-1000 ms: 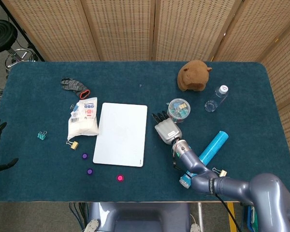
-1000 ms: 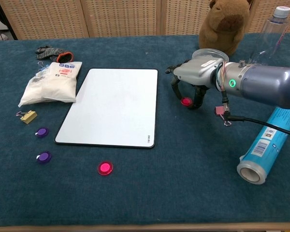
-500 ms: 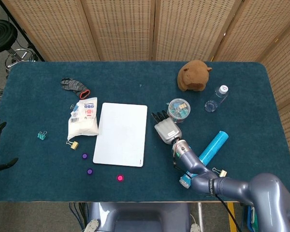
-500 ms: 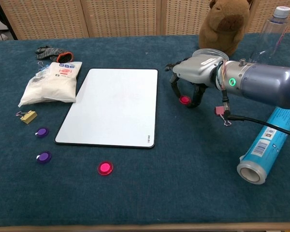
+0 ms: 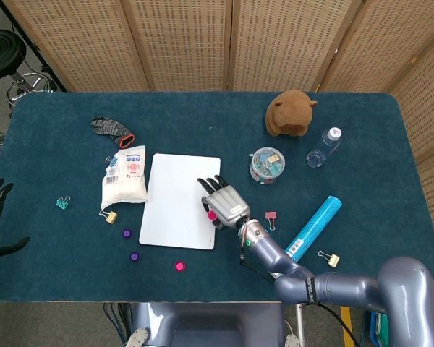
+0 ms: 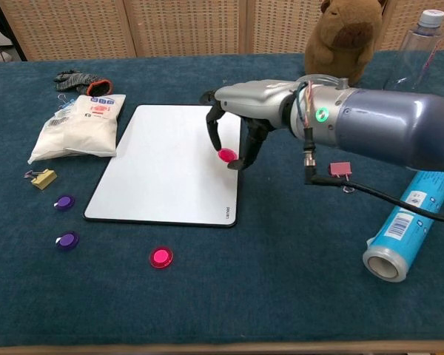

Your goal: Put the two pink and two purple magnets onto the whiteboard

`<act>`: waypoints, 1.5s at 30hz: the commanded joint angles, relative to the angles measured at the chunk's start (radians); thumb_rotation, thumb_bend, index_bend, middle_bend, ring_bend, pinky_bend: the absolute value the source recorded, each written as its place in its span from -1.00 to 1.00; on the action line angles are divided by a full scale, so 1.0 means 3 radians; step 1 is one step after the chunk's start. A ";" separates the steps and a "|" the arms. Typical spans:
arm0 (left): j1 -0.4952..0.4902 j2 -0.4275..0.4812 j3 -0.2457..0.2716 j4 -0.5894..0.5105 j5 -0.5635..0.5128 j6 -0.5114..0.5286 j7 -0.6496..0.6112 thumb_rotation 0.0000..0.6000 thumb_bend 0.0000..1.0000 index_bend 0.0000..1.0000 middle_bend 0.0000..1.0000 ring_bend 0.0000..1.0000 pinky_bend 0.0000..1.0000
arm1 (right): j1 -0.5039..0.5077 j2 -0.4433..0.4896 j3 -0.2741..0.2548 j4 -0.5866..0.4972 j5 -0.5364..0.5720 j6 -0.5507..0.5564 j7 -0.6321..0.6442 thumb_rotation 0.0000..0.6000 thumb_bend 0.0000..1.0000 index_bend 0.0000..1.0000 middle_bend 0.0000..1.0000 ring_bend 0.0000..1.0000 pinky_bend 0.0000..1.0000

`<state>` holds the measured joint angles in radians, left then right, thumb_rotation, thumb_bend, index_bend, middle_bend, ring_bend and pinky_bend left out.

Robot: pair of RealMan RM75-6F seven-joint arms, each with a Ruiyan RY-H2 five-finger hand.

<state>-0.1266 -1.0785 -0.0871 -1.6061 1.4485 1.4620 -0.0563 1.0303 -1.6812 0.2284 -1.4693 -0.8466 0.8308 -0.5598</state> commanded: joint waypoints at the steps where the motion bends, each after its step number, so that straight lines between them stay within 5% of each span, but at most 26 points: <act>1: 0.0004 0.0000 0.0001 -0.0006 0.0008 0.0013 0.0004 1.00 -0.96 -1.00 -1.00 -1.00 -1.00 | 0.0083 -0.0106 0.0046 -0.0029 0.0101 0.0007 -0.0043 1.00 -0.33 0.07 -1.00 -1.00 -1.00; 10: 0.0016 0.0027 -0.0007 -0.0012 -0.0013 0.0019 -0.0052 1.00 -0.96 -1.00 -1.00 -1.00 -1.00 | 0.0304 -0.0453 0.0209 0.0035 0.0647 0.0006 -0.0035 1.00 -0.32 0.07 -1.00 -1.00 -1.00; 24: 0.0017 0.0059 -0.0020 0.0002 -0.0032 0.0011 -0.0123 1.00 -0.96 -1.00 -1.00 -1.00 -1.00 | 0.0353 -0.0580 0.0027 0.0211 0.0541 0.0111 -0.0091 1.00 -0.32 0.05 -1.00 -1.00 -1.00; 35: 0.0018 0.0047 -0.0029 0.0003 -0.0050 0.0018 -0.0087 1.00 -0.96 -1.00 -1.00 -1.00 -1.00 | 0.0331 -0.0511 -0.0108 0.0197 0.0368 0.0165 -0.0197 1.00 -0.32 -0.36 -1.00 -1.00 -1.00; 45: 0.0003 0.0056 -0.0004 0.0026 -0.0019 -0.0027 -0.0113 1.00 -0.96 -1.00 -1.00 -1.00 -1.00 | 0.0124 -0.0044 -0.0138 -0.0314 0.0013 0.0504 -0.0178 1.00 -0.32 -0.38 -1.00 -1.00 -1.00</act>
<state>-0.1254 -1.0619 -0.0885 -1.5989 1.4430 1.4543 -0.0900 1.0922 -1.7370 0.1965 -1.5249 -0.8051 0.9492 -0.6156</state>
